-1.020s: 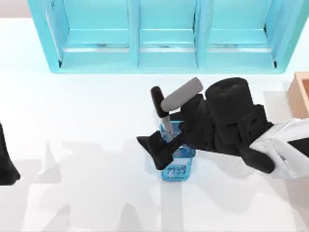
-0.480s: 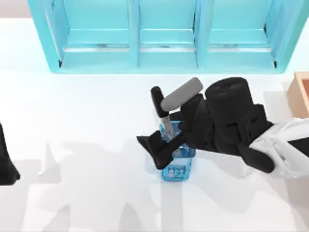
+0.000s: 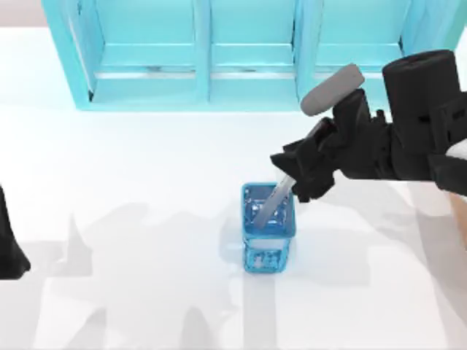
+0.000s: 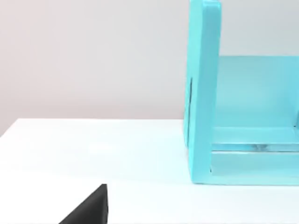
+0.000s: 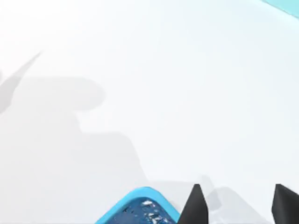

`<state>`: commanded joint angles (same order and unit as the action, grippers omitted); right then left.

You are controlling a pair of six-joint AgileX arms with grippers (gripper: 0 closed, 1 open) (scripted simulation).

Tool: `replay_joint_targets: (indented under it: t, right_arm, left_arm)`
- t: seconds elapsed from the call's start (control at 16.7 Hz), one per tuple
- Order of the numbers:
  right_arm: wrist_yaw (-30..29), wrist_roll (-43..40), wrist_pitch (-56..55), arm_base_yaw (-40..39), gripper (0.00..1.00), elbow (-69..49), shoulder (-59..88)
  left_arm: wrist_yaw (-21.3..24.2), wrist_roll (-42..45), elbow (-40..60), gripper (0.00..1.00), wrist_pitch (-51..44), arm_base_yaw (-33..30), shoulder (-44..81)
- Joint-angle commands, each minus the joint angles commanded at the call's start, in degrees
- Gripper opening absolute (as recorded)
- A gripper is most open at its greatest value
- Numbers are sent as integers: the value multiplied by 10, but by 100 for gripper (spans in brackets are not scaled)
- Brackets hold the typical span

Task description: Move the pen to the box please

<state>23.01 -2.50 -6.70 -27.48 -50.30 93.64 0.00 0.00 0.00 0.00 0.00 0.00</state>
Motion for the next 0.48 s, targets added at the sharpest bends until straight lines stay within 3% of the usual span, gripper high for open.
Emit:
replay_joint_targets:
  t: [0.3, 0.48]
  right_arm:
    - [87, -67, 195, 103, 0, -37, -126]
    - [119, -92, 257, 145, 0, -48, -176]
  left_arm:
    - [0, 0, 0, 100, 0, 0, 0]
    - [0, 0, 0, 100, 0, 0, 0]
